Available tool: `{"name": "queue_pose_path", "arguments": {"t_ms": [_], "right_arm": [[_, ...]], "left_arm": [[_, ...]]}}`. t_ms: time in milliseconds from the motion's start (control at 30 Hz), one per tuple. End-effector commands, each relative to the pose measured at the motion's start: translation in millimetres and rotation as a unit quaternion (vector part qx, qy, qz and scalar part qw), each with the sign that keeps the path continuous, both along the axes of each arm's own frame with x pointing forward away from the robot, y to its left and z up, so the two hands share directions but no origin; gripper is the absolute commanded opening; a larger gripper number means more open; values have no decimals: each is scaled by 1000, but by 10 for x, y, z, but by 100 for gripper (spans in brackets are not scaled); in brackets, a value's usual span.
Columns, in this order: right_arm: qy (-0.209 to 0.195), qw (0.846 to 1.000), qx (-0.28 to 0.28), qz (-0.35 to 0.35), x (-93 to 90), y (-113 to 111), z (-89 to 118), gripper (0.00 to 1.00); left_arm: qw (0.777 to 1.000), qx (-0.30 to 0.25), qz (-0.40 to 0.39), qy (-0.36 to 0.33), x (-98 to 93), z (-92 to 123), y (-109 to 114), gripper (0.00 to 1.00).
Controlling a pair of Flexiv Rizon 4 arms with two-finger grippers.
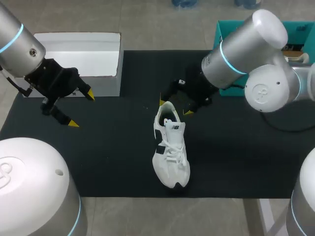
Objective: Take the shoe out of the shoebox, open the shoe tongue, remove and reinsert the insole, then place the shoe into the shoebox
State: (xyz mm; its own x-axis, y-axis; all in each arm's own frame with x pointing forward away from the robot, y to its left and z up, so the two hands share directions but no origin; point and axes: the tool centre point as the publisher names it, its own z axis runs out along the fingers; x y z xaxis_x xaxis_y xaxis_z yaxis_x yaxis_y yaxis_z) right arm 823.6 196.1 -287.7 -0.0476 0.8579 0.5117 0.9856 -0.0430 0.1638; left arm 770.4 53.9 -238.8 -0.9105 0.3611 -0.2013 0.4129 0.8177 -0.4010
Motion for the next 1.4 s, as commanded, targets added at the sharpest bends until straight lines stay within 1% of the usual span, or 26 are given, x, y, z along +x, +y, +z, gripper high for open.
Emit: {"name": "queue_pose_path", "arguments": {"t_ms": [33, 133, 167, 233, 300, 333, 367, 400, 433, 467, 633, 800, 900, 1033, 1167, 1233, 1400], "right_arm": [[4, 993, -114, -20, -1, 37, 25, 100], [4, 993, -114, -20, -1, 37, 25, 100], [9, 989, -146, -20, 22, 52, 60, 100], [40, 980, -195, -24, 68, 77, 76, 100], [58, 970, -237, -25, 105, 106, 73, 100], [64, 965, -253, -26, 125, 123, 61, 100], [63, 964, -256, -26, 134, 131, 54, 100], [75, 962, -262, -26, 154, 136, 25, 42], [79, 961, -264, -27, 165, 137, 6, 27], [81, 960, -266, -29, 180, 136, -19, 0], [103, 950, -294, -25, 235, 145, -83, 0], [107, 950, -293, -25, 264, 141, -197, 0], [111, 950, -290, -26, 246, 140, -260, 0], [111, 953, -281, -33, 188, 105, -284, 0], [101, 957, -269, -39, 146, 80, -315, 0], [100, 960, -259, -39, 142, 80, -374, 0], [104, 961, -252, -36, 161, 105, -571, 0]], "left_arm": [[1000, 1, 0, 0, -3, 5, 4, 100], [1000, 1, 0, 0, -3, 5, 4, 100], [1000, 1, 0, 0, -3, 5, 4, 100], [1000, 1, 0, 0, -3, 5, 4, 100], [1000, 1, 0, 0, -3, 5, 4, 100], [1000, 1, 0, 0, -3, 5, 4, 100], [1000, 1, 0, 0, -3, 5, 4, 100], [1000, 1, 0, 0, -3, 5, 4, 100], [1000, 1, 0, 0, -3, 5, 4, 100], [1000, 1, 0, 0, -3, 5, 4, 100], [1000, 1, 0, 0, -3, 5, 4, 100], [1000, 1, 0, 0, -3, 5, 4, 100], [1000, 1, 0, 0, -3, 5, 4, 100], [1000, 1, 0, 0, -3, 5, 4, 100], [1000, 1, 0, 0, -3, 5, 4, 100], [1000, 1, 0, 0, -3, 5, 4, 100], [1000, 1, 0, 0, -3, 5, 4, 100]]}}
